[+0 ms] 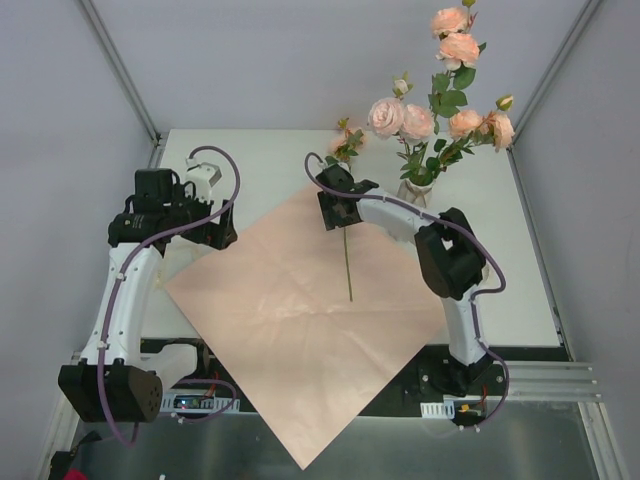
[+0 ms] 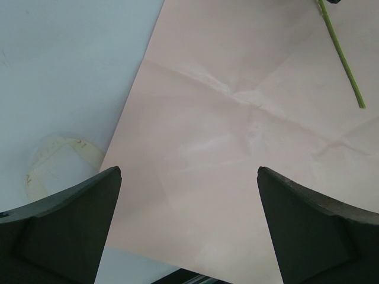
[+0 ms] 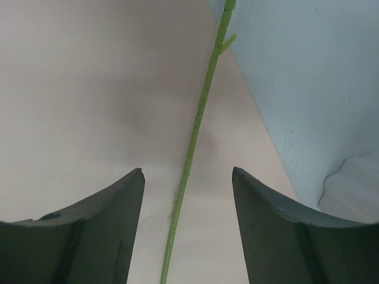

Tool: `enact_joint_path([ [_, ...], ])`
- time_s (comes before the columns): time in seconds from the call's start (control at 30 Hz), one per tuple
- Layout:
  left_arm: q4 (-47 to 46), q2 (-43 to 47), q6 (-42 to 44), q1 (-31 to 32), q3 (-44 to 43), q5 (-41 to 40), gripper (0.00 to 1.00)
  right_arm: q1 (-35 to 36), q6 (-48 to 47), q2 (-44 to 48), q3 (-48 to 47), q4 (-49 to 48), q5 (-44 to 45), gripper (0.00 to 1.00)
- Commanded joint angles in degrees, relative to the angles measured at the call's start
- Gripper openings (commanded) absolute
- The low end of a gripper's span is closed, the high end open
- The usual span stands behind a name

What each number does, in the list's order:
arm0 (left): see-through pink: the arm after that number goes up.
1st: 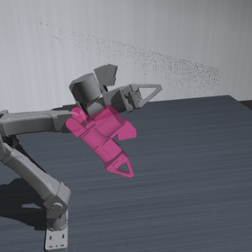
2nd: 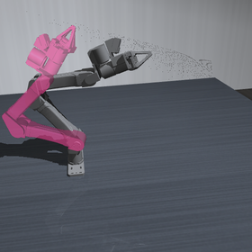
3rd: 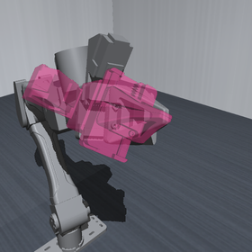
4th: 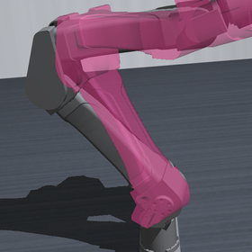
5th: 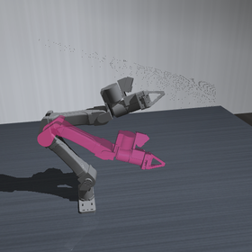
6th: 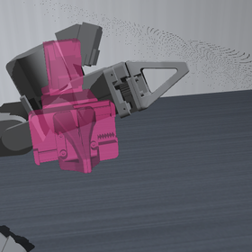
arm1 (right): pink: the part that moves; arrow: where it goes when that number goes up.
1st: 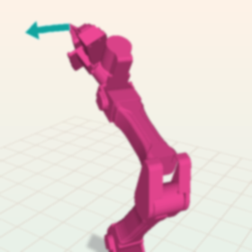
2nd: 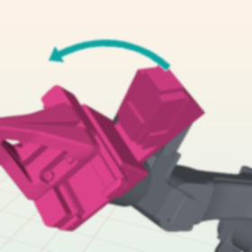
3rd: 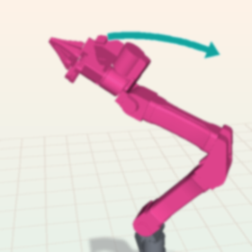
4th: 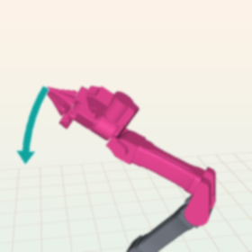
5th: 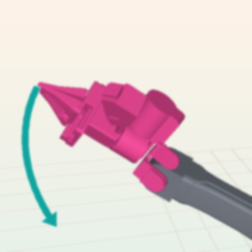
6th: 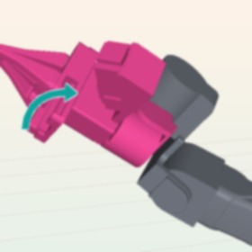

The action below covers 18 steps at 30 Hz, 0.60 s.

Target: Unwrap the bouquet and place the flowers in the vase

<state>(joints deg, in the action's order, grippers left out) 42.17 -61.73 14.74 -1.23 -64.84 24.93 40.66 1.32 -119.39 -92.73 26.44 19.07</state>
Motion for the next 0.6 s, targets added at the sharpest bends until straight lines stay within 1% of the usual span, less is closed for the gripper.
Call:
enact_joint_path([
  [0.0, -1.48, -0.23, 1.52, -0.61, 0.5, 0.38, 0.99, -1.38, 1.05, -2.59, -4.91, 2.57, -2.45, 0.62],
  [0.03, -1.57, -0.4, 1.43, -0.61, 0.5, 0.38, 0.99, -1.64, 1.14, -3.56, -5.44, 2.92, -2.63, 0.59],
  [0.2, -1.74, -1.19, 1.78, -0.61, 0.5, 0.47, 0.99, -2.61, 1.58, -6.02, -7.73, 3.8, -3.77, 0.54],
  [0.3, -2.01, -1.54, 1.87, -0.61, 0.76, 0.47, 0.99, -2.78, 1.75, -7.08, -8.08, 3.89, -4.13, 0.48],
  [0.33, -2.09, -1.72, 1.87, -0.61, 0.77, 0.47, 0.99, -2.78, 1.67, -7.6, -8.26, 3.8, -4.13, 0.44],
  [0.4, -2.18, -1.81, 1.96, -0.61, 0.94, 0.56, 0.99, -2.78, 1.49, -8.13, -8.52, 3.97, -4.13, 0.42],
  [0.5, -2.36, -1.99, 1.96, -0.61, 1.2, 0.56, 0.99, -2.7, 1.23, -9.19, -9.49, 4.85, -3.87, 0.31],
  [0.53, -2.36, -2.07, 2.04, -0.61, 1.29, 0.56, 0.99, -2.7, 1.31, -9.54, -9.66, 5.11, -3.87, 0.25],
  [0.57, -2.45, -2.16, 1.96, -0.61, 1.29, 0.56, 0.99, -2.61, 1.4, -9.72, -9.58, 5.38, -3.95, 0.23],
])
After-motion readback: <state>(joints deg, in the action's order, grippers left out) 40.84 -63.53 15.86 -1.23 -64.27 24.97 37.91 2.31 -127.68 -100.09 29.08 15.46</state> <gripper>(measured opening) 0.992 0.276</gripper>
